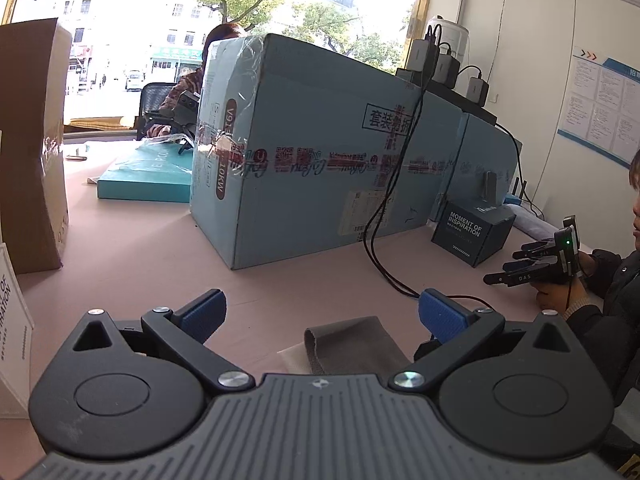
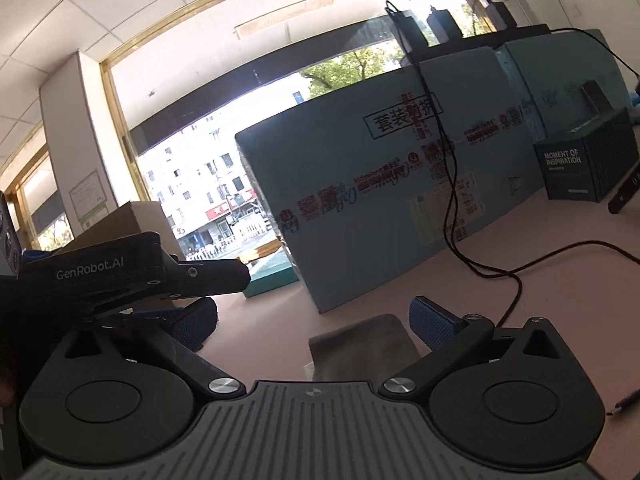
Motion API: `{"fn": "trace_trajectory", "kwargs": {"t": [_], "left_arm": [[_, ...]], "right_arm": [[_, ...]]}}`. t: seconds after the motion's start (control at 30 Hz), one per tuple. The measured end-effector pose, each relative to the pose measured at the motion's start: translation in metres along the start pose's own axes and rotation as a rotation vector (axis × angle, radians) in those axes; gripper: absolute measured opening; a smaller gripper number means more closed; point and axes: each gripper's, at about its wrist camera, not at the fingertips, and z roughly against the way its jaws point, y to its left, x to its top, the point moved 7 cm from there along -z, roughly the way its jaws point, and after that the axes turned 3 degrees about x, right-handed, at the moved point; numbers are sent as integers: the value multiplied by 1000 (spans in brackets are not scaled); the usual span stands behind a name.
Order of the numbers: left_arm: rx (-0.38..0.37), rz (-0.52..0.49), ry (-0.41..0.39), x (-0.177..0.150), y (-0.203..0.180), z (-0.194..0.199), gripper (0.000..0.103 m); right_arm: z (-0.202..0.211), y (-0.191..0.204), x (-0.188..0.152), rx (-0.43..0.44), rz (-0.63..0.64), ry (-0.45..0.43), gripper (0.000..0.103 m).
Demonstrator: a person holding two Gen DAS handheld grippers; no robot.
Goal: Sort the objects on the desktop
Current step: 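Withdraw the left gripper from the box toward the grey cloth, then grasp the grey cloth with the left gripper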
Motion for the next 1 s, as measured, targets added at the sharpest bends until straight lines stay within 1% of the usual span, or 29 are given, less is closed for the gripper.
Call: {"fn": "trace_trajectory", "kwargs": {"t": [0.07,0.13,0.17,0.2,0.23,0.37,0.47,0.53,0.63,0.77,1.0], "left_arm": [[-5,12,2,-4,1,-10,103],[-20,30,0,-10,5,-21,103],[-30,39,0,-13,7,-26,103],[-52,54,11,-17,12,-32,103],[-59,70,25,-20,18,-36,103],[-28,134,75,-34,42,-54,103],[5,138,64,-41,55,-61,103],[28,143,66,-46,59,-65,103],[10,166,87,-50,61,-68,103],[7,172,94,-54,62,-69,103],[0,223,102,-55,70,-71,103]], "right_arm": [[3,-10,3,-21,-52,-17,103],[2,-14,3,-27,-59,-16,103],[0,-15,1,-34,-62,-1,103],[-2,-15,-2,-40,-60,16,103],[-3,-15,-2,-43,-50,15,103],[-4,-13,-3,-56,-10,10,103],[-4,-12,-4,-66,15,7,103],[-3,-17,-3,-75,-7,6,103],[-3,-22,-4,-101,-14,14,103],[-7,-26,-7,-154,30,36,103],[-6,-37,-8,-144,-36,64,103]]}}
